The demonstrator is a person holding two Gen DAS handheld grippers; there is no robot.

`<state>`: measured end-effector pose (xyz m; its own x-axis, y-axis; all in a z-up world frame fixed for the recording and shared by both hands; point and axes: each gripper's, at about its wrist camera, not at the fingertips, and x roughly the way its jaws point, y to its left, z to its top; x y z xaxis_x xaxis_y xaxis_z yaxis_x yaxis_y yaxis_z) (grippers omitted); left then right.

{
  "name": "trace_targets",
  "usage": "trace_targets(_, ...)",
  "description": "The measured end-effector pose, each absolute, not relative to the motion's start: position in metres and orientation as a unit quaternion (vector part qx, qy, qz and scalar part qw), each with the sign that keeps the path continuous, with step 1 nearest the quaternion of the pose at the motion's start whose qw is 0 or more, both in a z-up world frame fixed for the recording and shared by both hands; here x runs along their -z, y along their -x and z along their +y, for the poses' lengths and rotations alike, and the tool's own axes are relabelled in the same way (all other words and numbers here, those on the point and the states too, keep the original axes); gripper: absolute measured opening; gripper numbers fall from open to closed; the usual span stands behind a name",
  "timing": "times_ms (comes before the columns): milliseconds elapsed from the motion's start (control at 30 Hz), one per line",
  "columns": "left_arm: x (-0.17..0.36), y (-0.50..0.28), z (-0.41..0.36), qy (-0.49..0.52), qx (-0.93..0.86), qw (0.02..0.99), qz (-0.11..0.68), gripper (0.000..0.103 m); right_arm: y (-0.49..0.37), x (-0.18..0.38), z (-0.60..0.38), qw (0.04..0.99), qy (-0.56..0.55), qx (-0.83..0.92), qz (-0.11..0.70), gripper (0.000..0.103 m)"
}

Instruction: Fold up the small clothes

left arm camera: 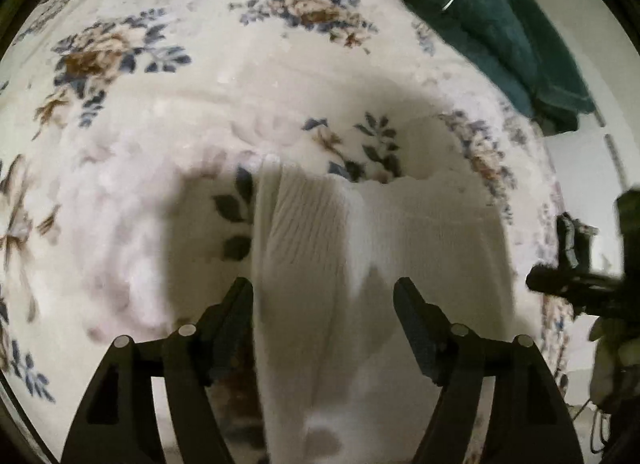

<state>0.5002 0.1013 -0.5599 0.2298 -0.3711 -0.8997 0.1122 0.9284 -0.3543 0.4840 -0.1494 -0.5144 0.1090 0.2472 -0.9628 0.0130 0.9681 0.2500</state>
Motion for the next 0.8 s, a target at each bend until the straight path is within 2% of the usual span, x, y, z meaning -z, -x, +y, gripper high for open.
trace_targets(100,0.579,-0.506,0.091,0.089,0.14,0.773,0.612,0.071,-0.515,0.526,-0.12,0.736,-0.042,-0.097,0.668,0.062)
trace_targets(167,0.58,-0.503,0.089,0.089,0.138,0.772,0.614,0.071,-0.531,0.547,-0.108,0.719,-0.025,-0.103,0.687,0.033)
trace_targets(200,0.579,-0.502,0.087,0.086,0.133,0.773,0.614,0.071,-0.533,0.556,-0.106,0.71,-0.025,-0.1,0.696,0.009)
trace_targets(267,0.579,-0.501,0.086,0.083,0.128,0.774,0.614,0.071,-0.526,0.564,-0.111,0.719,-0.039,-0.088,0.689,0.009)
trace_targets(433,0.581,-0.499,0.084,0.082,0.127,0.771,0.618,0.071,-0.52,0.542,-0.125,0.757,-0.076,-0.053,0.647,0.008)
trace_targets(667,0.582,-0.498,0.087,0.079,0.132,0.769,0.62,0.071,-0.531,0.513,-0.132,0.797,-0.065,-0.009,0.6,0.006)
trace_targets(800,0.585,-0.501,0.088,0.086,0.129,0.766,0.623,0.071,-0.549,0.55,-0.124,0.766,-0.041,-0.007,0.641,0.006)
